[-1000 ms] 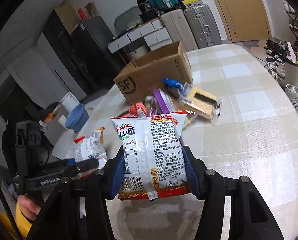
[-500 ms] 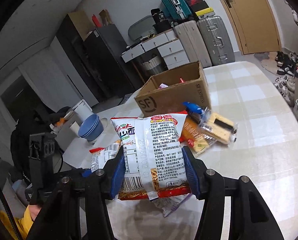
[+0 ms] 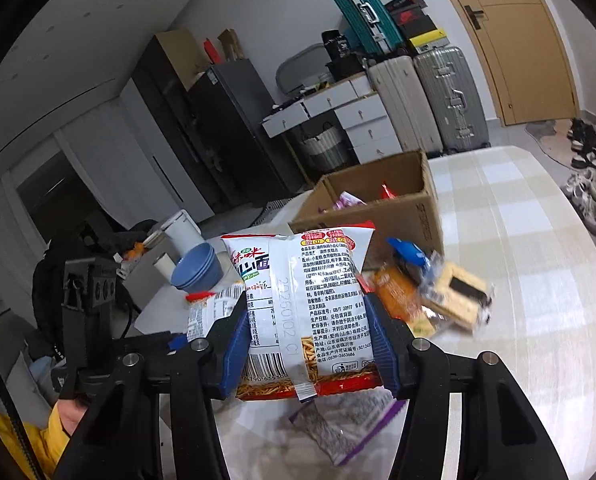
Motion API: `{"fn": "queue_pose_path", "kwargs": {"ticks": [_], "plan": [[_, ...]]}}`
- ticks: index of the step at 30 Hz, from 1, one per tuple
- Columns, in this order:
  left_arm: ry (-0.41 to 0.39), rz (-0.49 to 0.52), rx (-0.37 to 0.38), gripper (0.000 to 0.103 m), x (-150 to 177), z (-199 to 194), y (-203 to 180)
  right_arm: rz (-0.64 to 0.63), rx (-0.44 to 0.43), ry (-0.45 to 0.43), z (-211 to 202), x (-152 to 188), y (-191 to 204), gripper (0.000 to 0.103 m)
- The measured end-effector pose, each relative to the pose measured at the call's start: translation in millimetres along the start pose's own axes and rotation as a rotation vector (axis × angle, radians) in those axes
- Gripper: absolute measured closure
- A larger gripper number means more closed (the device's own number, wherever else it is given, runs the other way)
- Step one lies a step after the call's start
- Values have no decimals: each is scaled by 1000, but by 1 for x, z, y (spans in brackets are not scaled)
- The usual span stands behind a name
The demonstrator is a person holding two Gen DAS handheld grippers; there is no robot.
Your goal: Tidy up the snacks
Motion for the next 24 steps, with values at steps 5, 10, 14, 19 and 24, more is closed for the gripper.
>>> {"fn": "queue_pose_path", "kwargs": {"ticks": [5,10,14,19,24], "plan": [[-29,41,-10,61,-29,-4,-5,-27,-23,-20,4,-18,8,48],[-56,80,-19,61,-57,-7,-11,-33,-38,-45,10,-45,10,48],[-49,91,-10,61,-79,-1,-8,-26,-37,-67,16,-70,7,48],[-59,99,-10,61,-107,5,-2,-26,-40,-85,28,-105,5,48],[-72,132,-15,61,-151,17,1,-35,-34,-67,50,-135,7,48]]}}
Point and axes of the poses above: each gripper's, at about its wrist camera, not at the fingertips, and z roughly the way its jaws point, y to its left, x to its underside, the point moved 6 cm from there along z, roughly the way its jaws point, and after that the axes turned 14 degrees about x, right-handed, at the moved point
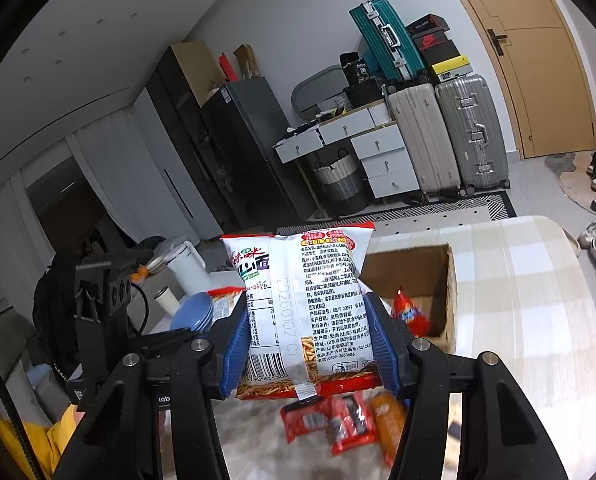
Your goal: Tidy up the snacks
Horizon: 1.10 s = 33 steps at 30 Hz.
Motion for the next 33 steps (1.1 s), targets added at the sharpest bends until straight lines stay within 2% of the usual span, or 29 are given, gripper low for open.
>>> {"fn": "queue_pose_path", "kwargs": {"ticks": [5,14,17,23,33], "plan": [[-11,4,5,61,-42,18,15,3,0,45,28,-19,-4,48],[59,-30,-1,61,-96,82,48,-9,57,113,89,-44,-20,48],[89,2,-22,61,-105,109,51,-1,76,145,111,-44,-28,48],[148,5,-19,60,-113,157,59,23,108,197,141,-41,-44,48],[199,-11,-36,60,-103,196,77,47,133,256,166,-20,-59,48]]}}
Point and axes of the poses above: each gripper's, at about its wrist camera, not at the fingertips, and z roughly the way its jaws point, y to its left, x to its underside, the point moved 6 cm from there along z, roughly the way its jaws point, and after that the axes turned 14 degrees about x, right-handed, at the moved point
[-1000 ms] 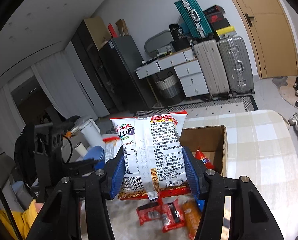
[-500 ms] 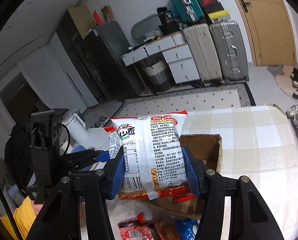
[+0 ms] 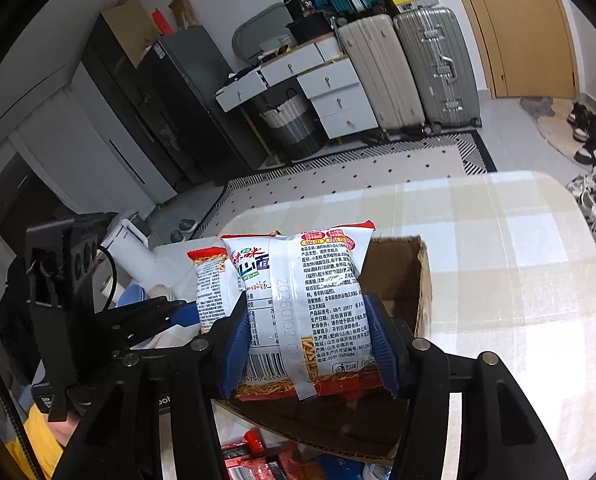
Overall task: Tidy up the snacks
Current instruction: 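Open both grippers to drop the white bags into the box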
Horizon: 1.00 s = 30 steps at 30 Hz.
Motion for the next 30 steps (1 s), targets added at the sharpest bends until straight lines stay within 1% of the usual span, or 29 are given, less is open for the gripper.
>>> {"fn": "queue_pose_path", "kwargs": {"ticks": [9,12,17,22,30], "plan": [[7,11,-17,61,4,11,4,-8,20,20,9,7,-2,48],[8,19,-17,61,8,7,1,-11,30,24,10,8,-3,48],[0,24,-33,61,18,-8,0,-34,51,53,16,13,0,48],[3,22,-42,60,26,-16,-1,-44,69,59,18,17,2,48],[3,37,-57,60,36,-33,-9,-61,80,26,4,15,7,48]]}}
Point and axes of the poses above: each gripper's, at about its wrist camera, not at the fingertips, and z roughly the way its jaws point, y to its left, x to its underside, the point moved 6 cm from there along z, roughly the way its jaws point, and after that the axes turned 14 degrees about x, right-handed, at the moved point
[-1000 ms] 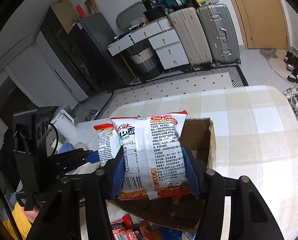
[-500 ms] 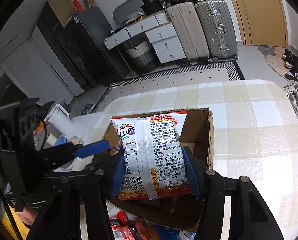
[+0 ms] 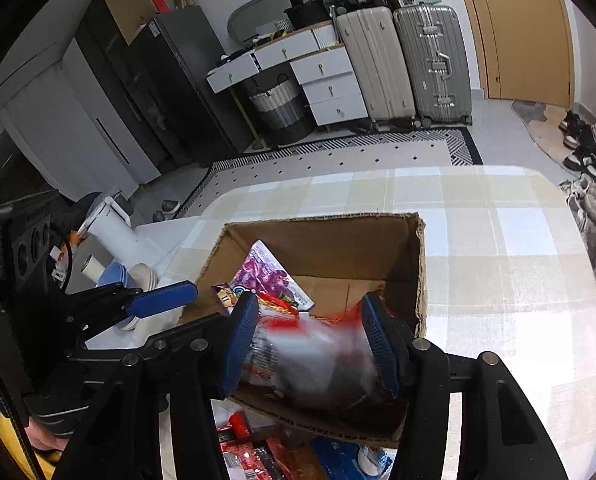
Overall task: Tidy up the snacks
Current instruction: 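Open both grippers to drop the white bags into the box, then withdraw both grippers from the box toward the remaining snacks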
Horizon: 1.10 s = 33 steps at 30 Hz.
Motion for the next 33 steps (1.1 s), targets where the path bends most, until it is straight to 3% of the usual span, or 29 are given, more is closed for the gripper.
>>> {"fn": "queue_pose_path", "kwargs": {"ticks": [15,29,33], "plan": [[-67,26,-12,53,20,-64,-31,-30,-11,-79,-64,6,12,48],[-177,85,2,34,50,-178,-108,-79,-45,-194,-178,30,38,47],[-222,108,-3,30,64,-214,-132,-102,-49,-263,-219,46,49,39]]}}
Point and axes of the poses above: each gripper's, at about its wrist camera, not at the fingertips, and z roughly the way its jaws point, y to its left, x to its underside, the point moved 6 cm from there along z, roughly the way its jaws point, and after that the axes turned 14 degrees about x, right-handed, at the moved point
